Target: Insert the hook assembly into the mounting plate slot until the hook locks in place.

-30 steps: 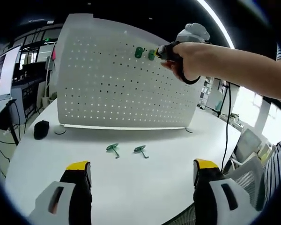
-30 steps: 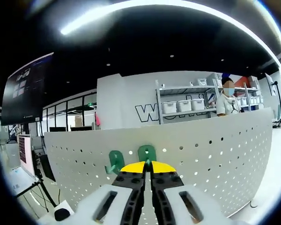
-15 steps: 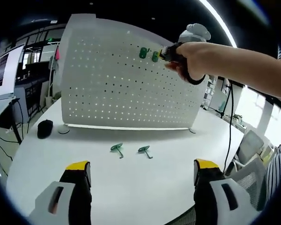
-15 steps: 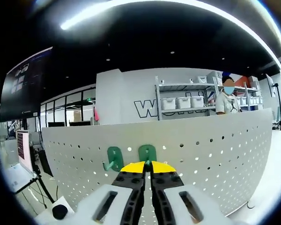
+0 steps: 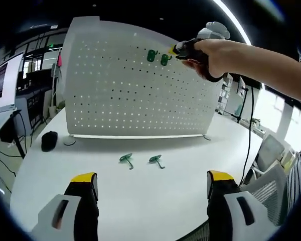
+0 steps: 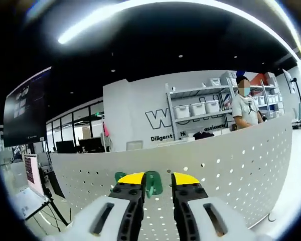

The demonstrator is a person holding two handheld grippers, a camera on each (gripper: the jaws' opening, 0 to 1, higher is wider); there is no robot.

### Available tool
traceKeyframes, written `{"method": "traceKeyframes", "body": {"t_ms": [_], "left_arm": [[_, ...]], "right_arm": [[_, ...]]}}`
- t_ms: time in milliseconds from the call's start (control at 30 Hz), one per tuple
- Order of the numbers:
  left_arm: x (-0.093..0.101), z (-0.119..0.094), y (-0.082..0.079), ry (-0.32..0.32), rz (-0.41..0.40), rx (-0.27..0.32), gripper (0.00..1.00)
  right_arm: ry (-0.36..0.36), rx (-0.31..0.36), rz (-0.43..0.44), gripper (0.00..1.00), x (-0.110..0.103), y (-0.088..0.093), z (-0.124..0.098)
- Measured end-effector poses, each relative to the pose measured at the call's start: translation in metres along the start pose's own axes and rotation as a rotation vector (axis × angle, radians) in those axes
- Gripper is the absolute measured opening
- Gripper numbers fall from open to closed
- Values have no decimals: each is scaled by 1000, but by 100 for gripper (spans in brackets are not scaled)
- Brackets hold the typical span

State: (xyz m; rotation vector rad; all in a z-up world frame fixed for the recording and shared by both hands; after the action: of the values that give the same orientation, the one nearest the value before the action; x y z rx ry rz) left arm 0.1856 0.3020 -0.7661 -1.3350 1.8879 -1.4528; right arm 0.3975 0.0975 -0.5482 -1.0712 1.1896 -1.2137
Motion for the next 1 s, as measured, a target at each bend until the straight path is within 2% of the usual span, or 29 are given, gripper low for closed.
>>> {"method": "traceKeyframes", "body": {"t_ms": [67,133,233,367,600,700,767,900,1000], "left_arm": [[2,1,1,4,10,-7,93],[3,1,3,6,28,-20,92],[3,1,2,9,30,-20,92],[3,1,3,9,35,-25,92],[12,4,6,39,87,-45,92],[11,4,6,38,88,-49,92],[11,4,6,34,85,-47,92],[9,4,6,31,88,-51,94],[6,4,6,15,83,-47,94]], "right_arm": [[27,32,-36,18,11,-10,-8],[19,31,-24,19,17,-14,-12],[13,48,-51,20,28,-22,-22],[18,28,-49,20,44,-16,-34],[14,-57,-39,21,70,13,-63],[7,-133,-54,22,77,30,-75],[-28,-174,-30,24,78,42,-82],[-58,-230,-94,30,81,60,-97],[-136,-320,-41,33,74,78,-110]]}}
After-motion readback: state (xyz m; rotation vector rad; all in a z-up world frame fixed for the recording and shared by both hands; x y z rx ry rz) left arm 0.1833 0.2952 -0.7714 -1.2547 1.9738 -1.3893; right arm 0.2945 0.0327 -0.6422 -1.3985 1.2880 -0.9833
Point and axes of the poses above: the point that each gripper's makers call its tool centre point, and the gripper's own axes: z roughly forward along the fingers, x roughly to its right, y roughly out of its underside, the point moved 4 cm from there along -z, roughly backward along the fingers
